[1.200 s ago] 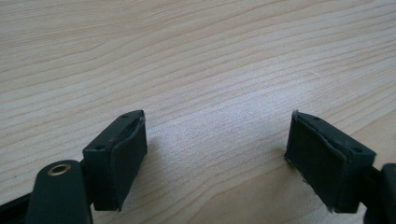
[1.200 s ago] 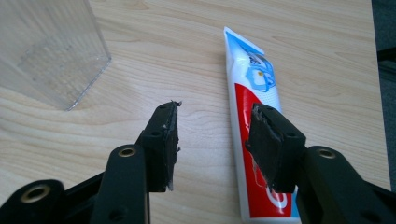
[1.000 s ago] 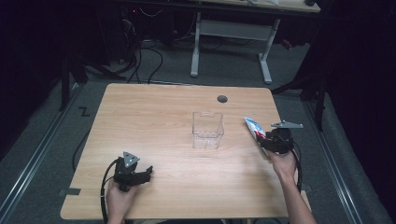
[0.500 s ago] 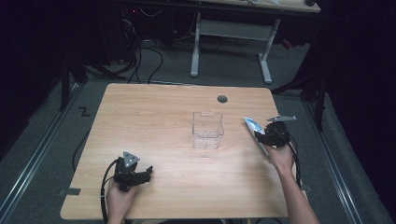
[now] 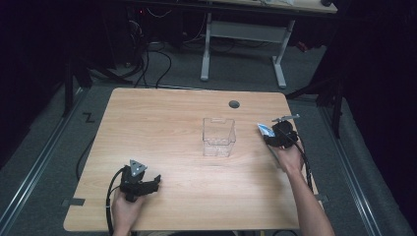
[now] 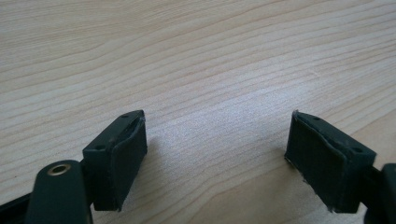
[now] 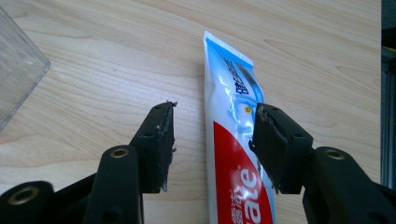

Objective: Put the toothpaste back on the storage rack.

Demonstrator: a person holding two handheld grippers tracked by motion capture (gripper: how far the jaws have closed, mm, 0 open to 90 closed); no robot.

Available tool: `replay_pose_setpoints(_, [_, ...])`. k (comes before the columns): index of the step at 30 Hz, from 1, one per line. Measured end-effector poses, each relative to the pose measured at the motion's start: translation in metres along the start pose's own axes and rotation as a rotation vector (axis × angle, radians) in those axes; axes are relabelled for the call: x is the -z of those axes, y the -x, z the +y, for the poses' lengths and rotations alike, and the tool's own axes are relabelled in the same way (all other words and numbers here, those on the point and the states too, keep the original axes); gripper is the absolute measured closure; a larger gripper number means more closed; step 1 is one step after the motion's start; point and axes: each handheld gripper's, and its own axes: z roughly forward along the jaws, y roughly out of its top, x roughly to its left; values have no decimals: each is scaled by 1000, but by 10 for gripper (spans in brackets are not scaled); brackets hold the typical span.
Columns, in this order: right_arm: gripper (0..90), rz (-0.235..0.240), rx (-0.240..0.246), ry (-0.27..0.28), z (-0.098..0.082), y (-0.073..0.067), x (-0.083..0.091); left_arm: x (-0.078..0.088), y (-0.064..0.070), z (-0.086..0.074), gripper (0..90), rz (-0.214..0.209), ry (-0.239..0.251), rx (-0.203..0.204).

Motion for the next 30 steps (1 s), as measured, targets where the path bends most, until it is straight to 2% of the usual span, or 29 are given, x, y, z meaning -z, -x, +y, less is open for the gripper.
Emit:
replay_pose_setpoints(4, [472,-2,-1,-19,1,-1,-9,0,0,0,205,0,0,0])
replay_pose_setpoints(6, [464,-10,-9,-49,2,-1,-18,0,0,0,206,0,0,0])
replay_pose_setpoints(10, [458,-23,-20,-62,4,0,-25,0,0,0,206,0,1,1])
replay_pose_setpoints(14, [462,-32,-14,-66,7,-1,-27,0,0,0,206,0,1,2])
replay_pose_setpoints(18, [459,-52,-14,-88,10,2,-30,0,0,0,206,0,1,2])
replay_pose_setpoints(21, [452,-65,2,-111,13,1,-33,0,0,0,206,0,1,3])
replay_pose_setpoints(27, [433,-64,11,-118,15,4,-36,0,0,0,206,0,2,3])
replay_pose_setpoints(28, [434,-70,7,-128,15,5,-37,0,0,0,206,0,2,2])
replay_pose_setpoints(29, [433,-53,-19,-170,13,10,-42,0,0,0,206,0,2,2])
replay_pose_setpoints(30, [436,-49,-41,-185,11,11,-45,0,0,0,206,0,2,2])
